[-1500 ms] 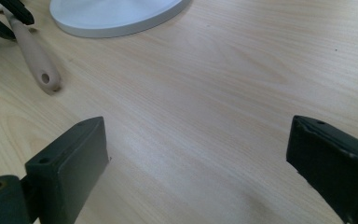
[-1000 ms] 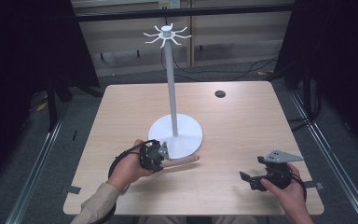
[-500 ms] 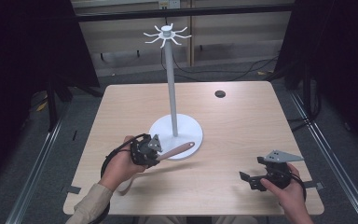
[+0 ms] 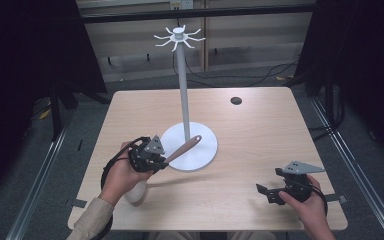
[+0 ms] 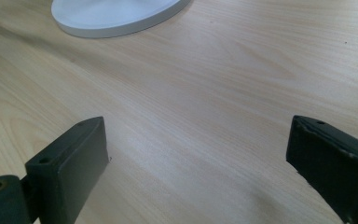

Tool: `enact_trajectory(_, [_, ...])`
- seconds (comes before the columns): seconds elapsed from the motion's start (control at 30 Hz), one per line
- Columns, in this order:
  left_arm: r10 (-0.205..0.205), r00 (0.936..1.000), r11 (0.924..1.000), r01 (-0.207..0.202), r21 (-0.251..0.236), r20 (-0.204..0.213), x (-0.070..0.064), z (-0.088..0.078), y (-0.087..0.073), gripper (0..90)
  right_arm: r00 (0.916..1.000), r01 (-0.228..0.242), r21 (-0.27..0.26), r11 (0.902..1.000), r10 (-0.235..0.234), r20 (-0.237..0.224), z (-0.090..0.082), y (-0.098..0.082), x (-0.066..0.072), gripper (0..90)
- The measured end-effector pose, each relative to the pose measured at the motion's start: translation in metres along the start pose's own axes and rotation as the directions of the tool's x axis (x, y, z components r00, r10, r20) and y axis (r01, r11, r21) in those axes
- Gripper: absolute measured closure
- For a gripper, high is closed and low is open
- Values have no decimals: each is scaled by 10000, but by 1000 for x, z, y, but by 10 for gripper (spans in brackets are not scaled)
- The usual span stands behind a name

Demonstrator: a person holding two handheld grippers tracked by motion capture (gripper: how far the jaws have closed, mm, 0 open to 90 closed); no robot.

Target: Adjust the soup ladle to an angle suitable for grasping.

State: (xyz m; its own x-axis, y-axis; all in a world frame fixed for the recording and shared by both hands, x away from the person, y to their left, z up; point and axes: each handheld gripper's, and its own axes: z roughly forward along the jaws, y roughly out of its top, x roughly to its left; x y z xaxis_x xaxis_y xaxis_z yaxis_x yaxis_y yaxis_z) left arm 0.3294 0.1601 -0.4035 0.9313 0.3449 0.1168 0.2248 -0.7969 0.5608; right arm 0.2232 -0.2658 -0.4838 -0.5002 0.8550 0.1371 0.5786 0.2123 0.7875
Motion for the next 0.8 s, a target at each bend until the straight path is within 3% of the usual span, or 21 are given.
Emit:
enact_trajectory(0.47, [-702,9961,9913,637,-1150,-529,4,-14,-5,783,10000,-27,-62,10000,27,18,-1,0,-1,48])
enact_trajectory(0.7, [-1239,9899,9796,1111,-1677,-683,7,-25,-10,783,10000,-57,-152,9999,57,12,-1,1,1,48])
enact_trajectory(0.73, [-1408,9875,9743,1254,-1873,-715,6,-25,-11,783,10000,-47,-154,9999,48,12,-1,1,1,48])
enact_trajectory(0.8, [-1380,9872,9730,1201,-1969,-801,6,-29,-11,783,10000,-88,-134,9999,89,35,-1,0,0,48])
